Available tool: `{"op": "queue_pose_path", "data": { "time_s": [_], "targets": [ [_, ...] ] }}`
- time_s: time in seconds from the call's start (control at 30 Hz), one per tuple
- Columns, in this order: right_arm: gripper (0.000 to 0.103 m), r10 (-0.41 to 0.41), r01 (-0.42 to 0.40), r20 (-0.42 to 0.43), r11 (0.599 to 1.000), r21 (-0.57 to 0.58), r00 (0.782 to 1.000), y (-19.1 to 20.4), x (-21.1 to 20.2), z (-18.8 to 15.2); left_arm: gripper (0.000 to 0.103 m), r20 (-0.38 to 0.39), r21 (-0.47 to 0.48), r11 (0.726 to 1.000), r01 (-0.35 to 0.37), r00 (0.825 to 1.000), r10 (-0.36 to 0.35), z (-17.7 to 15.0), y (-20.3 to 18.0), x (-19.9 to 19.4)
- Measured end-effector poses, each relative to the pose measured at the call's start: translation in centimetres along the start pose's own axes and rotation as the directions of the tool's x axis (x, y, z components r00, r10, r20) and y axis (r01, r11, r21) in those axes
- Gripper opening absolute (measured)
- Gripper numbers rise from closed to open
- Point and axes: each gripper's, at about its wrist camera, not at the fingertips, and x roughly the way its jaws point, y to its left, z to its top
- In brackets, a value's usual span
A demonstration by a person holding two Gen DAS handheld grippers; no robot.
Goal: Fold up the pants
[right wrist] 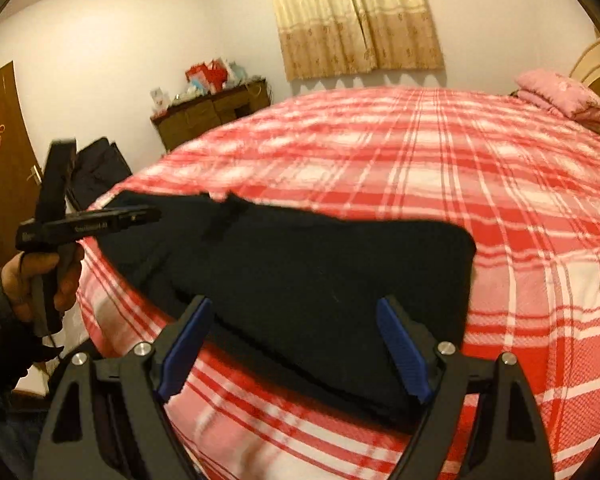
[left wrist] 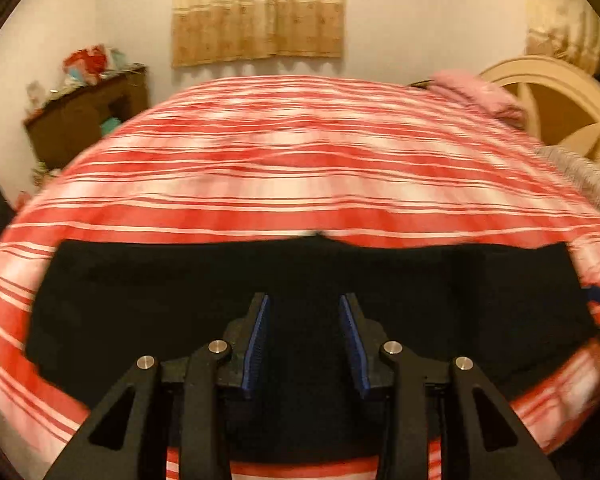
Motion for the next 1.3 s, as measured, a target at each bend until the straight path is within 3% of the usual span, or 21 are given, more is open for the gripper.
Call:
{"op": "queue_pose_path", "data": {
  "time_s": [0.23, 0.4, 0.43, 0.5, 0.57, 0.67, 0.8, 0.93, 1.07, 1.3],
  "targets": [
    [0.087, 0.147, -0.148, -0.012, 0.988, -0.049, 0.989, 5.6, 3.8, 2.1, 0.039, -0.01, -0.046, 0.978, -0.206, 0.979, 0.205, -0.1, 8.9, -0.4],
    [0.087, 0.172, -0.181, -0.136, 0.982, -0.059, 0.976, 7.1, 8.6, 1.3, 0.039, -0.037, -0.059, 0.956, -0.288, 0.958, 0.286, -0.8, 12.2, 0.1],
    [0.087, 0.159, -0.17, -0.175, 0.984, -0.053, 0.972, 7.1, 9.6, 0.9, 0.039, -0.043, -0.062, 0.954, -0.293, 0.956, 0.291, -1.0, 12.7, 0.2],
    [0.089, 0.148, -0.162, -0.153, 0.983, -0.087, 0.977, 7.2, 9.7, 0.3, 0.04, -0.05, -0.074, 0.958, -0.277, 0.961, 0.274, -1.2, 13.3, 0.9],
    [0.089, 0.138, -0.156, -0.158, 0.982, -0.107, 0.978, 7.4, 9.5, 0.2, 0.058, -0.054, -0.063, 0.962, -0.266, 0.963, 0.263, -1.5, 13.5, 1.5],
    [0.089, 0.146, -0.159, -0.14, 0.984, -0.083, 0.979, 7.1, 9.2, 0.1, 0.07, -0.046, -0.013, 0.96, -0.28, 0.959, 0.28, -1.4, 12.4, 1.8],
    [0.089, 0.152, -0.162, -0.129, 0.984, -0.071, 0.98, 7.1, 9.0, -0.1, 0.071, -0.029, 0.007, 0.952, -0.305, 0.952, 0.305, -1.1, 12.0, 1.7],
    [0.09, 0.135, -0.147, -0.123, 0.984, -0.1, 0.983, 7.7, 9.0, -0.4, 0.071, -0.009, -0.033, 0.946, -0.323, 0.946, 0.323, -0.7, 13.3, 0.8],
    [0.092, 0.125, -0.139, -0.12, 0.983, -0.118, 0.985, 7.9, 9.1, -0.5, 0.071, -0.048, -0.042, 0.942, -0.334, 0.942, 0.332, -0.7, 14.9, 1.4],
    [0.092, 0.122, -0.137, -0.118, 0.983, -0.122, 0.985, 7.8, 9.0, -0.6, 0.078, -0.066, -0.156, 0.956, -0.247, 0.969, 0.24, -1.5, 17.0, 2.3]
  ]
}}
